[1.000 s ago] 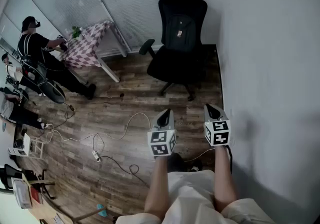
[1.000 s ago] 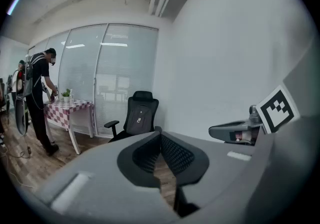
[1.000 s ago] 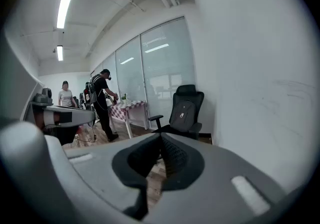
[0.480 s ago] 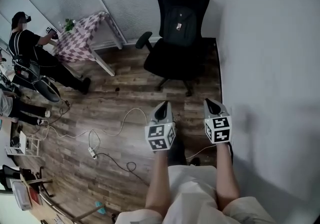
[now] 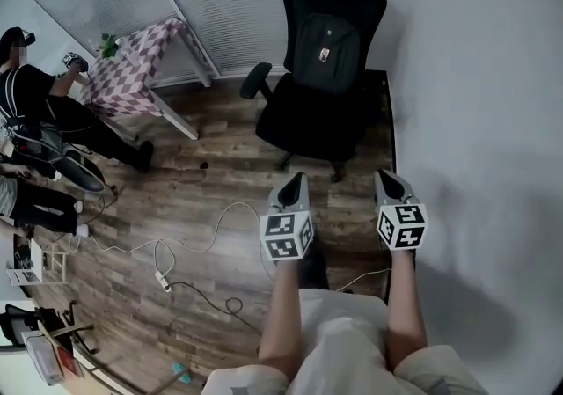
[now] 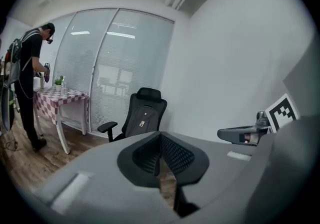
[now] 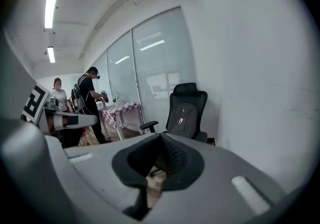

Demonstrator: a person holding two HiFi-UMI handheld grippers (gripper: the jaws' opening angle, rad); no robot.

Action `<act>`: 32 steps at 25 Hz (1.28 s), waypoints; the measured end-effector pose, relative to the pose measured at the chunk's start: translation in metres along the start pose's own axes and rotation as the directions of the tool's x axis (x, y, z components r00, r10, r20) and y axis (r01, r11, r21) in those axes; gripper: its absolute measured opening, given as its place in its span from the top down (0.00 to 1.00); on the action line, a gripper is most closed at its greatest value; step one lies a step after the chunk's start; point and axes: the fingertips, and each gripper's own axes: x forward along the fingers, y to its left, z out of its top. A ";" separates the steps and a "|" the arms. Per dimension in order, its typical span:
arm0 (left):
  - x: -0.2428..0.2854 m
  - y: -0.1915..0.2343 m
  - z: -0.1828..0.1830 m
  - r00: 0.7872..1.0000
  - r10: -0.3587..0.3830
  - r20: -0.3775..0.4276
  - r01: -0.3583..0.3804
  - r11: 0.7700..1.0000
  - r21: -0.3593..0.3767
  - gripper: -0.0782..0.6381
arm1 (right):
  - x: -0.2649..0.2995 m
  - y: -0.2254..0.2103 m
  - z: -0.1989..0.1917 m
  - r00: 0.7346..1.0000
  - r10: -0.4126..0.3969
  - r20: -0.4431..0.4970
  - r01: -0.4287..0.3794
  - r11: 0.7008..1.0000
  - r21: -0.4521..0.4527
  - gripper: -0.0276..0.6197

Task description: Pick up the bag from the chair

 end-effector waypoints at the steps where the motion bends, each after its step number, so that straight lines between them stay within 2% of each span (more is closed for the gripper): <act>1: 0.014 0.012 0.008 1.000 -0.002 -0.003 0.002 1.000 -0.003 0.88 | 0.017 -0.001 0.010 1.000 -0.003 0.003 0.003 1.000 0.013 0.96; 5: 0.064 0.053 0.033 1.000 -0.017 -0.019 0.016 1.000 -0.009 0.88 | 0.079 -0.002 0.034 1.000 -0.008 -0.017 0.009 1.000 0.023 0.96; 9: 0.111 0.098 0.059 0.999 -0.024 -0.024 0.024 0.999 -0.022 0.88 | 0.140 0.018 0.054 0.997 0.051 -0.066 -0.054 0.997 -0.054 0.96; 14: 0.163 0.148 0.097 1.000 -0.027 -0.007 0.027 0.999 -0.038 0.88 | 0.202 0.016 0.086 0.998 0.029 -0.060 -0.030 0.999 -0.015 0.96; 23: 0.202 0.172 0.105 1.000 -0.024 -0.020 0.023 0.998 -0.051 0.88 | 0.245 -0.017 0.105 0.998 -0.013 -0.069 0.012 1.000 -0.004 0.96; 28: 0.226 0.174 0.100 0.999 -0.004 -0.047 0.001 0.998 -0.060 0.88 | 0.277 -0.047 0.107 0.997 0.025 -0.072 -0.020 0.997 0.070 0.96; 32: 0.245 0.174 0.112 0.998 0.041 -0.040 -0.043 0.998 -0.035 0.88 | 0.311 -0.065 0.119 0.995 0.075 -0.069 -0.070 0.995 0.068 0.96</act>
